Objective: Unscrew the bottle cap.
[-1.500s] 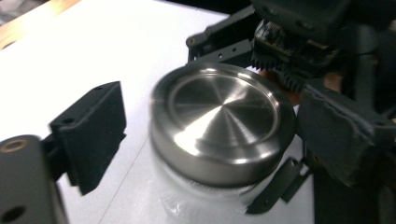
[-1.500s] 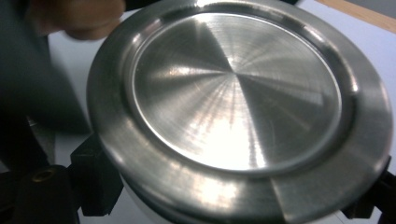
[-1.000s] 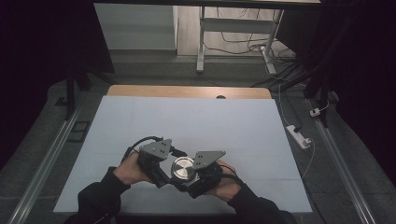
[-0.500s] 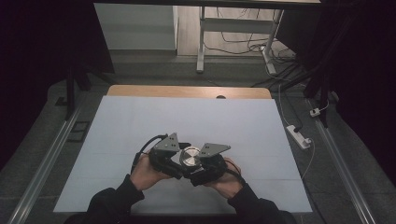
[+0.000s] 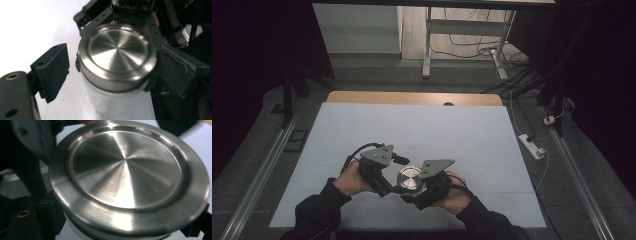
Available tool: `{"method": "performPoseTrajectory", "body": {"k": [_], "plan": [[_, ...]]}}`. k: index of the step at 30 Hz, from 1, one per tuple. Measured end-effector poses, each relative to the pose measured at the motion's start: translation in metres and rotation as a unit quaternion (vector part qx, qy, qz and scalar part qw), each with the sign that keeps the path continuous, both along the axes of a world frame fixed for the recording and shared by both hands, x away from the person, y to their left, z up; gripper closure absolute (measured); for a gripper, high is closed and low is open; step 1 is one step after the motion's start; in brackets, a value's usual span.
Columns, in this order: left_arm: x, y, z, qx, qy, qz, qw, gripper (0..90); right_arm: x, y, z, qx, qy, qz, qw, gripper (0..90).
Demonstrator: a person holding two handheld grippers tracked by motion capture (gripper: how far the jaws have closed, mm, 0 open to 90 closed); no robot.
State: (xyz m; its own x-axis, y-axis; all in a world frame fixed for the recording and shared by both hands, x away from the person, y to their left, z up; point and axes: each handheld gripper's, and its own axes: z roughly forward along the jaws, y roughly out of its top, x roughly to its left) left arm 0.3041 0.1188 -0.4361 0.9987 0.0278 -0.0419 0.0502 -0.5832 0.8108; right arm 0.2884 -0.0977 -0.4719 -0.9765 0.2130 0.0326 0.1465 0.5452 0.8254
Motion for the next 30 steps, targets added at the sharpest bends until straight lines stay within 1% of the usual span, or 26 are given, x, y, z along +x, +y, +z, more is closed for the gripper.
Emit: {"method": "performPoseTrajectory", "body": {"k": [1,2,4,5,6,7,9,10,11,12,13,15,18,19,20,21,23,24,25,27,28,30], "plan": [[-0.001,-0.001,-0.001,0.003,-0.003,-0.011,0.9999,16.9,-0.002,0.002,-0.001,-0.005,-0.003,0.007,1.0000,14.3],[-0.002,-0.003,-0.002,0.005,-0.004,-0.012,0.9999,19.7,-0.003,0.003,-0.001,-0.006,-0.003,0.010,0.9999,14.4],[-0.004,-0.006,-0.003,0.012,-0.011,-0.007,0.9998,19.2,-0.003,0.003,-0.002,-0.013,-0.010,0.014,0.9998,14.3],[-0.004,-0.007,-0.003,0.012,-0.012,0.003,0.9998,19.2,-0.003,0.003,-0.002,-0.016,-0.013,0.011,0.9997,14.3],[-0.004,-0.009,-0.003,0.011,-0.011,0.015,0.9998,19.3,-0.002,0.002,-0.002,-0.017,-0.012,-0.004,0.9998,14.3],[-0.004,-0.011,-0.004,0.009,-0.010,0.028,0.9995,19.3,-0.002,0.002,-0.002,-0.017,-0.012,-0.004,0.9998,14.3],[-0.003,-0.015,-0.005,0.005,-0.008,0.059,0.9982,19.4,0.001,0.001,-0.002,-0.020,-0.010,-0.024,0.9995,14.3],[-0.003,-0.018,-0.006,0.002,-0.008,0.076,0.9971,19.6,0.003,0.000,-0.002,-0.020,-0.014,-0.033,0.9991,14.3],[-0.004,-0.022,-0.007,-0.001,-0.009,0.095,0.9954,20.2,0.006,-0.002,-0.003,-0.020,-0.010,-0.056,0.9982,14.3],[-0.004,-0.024,-0.007,-0.003,-0.010,0.106,0.9943,20.2,0.006,-0.002,-0.003,-0.020,-0.010,-0.056,0.9982,14.3],[-0.005,-0.026,-0.007,-0.005,-0.011,0.123,0.9923,20.4,0.007,-0.002,-0.003,-0.021,-0.012,-0.062,0.9978,14.3],[-0.005,-0.029,-0.007,-0.010,-0.010,0.147,0.9891,20.4,0.008,-0.003,-0.003,-0.018,-0.013,-0.081,0.9964,14.4],[-0.006,-0.031,-0.007,-0.021,0.000,0.177,0.9839,20.5,0.010,-0.004,-0.002,-0.013,-0.014,-0.100,0.9948,14.4],[-0.007,-0.032,-0.007,-0.023,0.002,0.184,0.9826,20.5,0.010,-0.005,-0.002,-0.013,-0.015,-0.105,0.9943,14.4],[-0.007,-0.033,-0.007,-0.025,0.003,0.197,0.9800,20.4,0.010,-0.005,-0.002,-0.012,-0.016,-0.109,0.9939,14.3],[-0.008,-0.035,-0.008,-0.027,0.005,0.206,0.9782,20.5,0.011,-0.005,-0.002,-0.011,-0.017,-0.116,0.9931,14.4],[-0.008,-0.036,-0.007,-0.025,0.006,0.211,0.9770,20.4,0.011,-0.005,-0.002,-0.013,-0.020,-0.123,0.9922,14.3],[-0.008,-0.036,-0.007,-0.029,0.011,0.214,0.9763,20.4,0.011,-0.005,-0.002,-0.013,-0.020,-0.124,0.9920,14.4],[-0.007,-0.035,-0.007,-0.032,0.011,0.212,0.9766,20.3,0.011,-0.006,-0.003,-0.010,-0.020,-0.125,0.9919,14.4],[-0.008,-0.034,-0.006,-0.033,0.007,0.209,0.9773,20.3,0.011,-0.006,-0.002,-0.008,-0.021,-0.124,0.9921,14.4],[-0.008,-0.034,-0.006,-0.034,0.009,0.212,0.9767,20.3,0.010,-0.006,-0.001,-0.007,-0.022,-0.124,0.9920,14.4],[-0.010,-0.035,-0.005,-0.038,0.000,0.217,0.9755,20.4,0.010,-0.006,-0.001,-0.005,-0.024,-0.125,0.9919,14.4]]}}
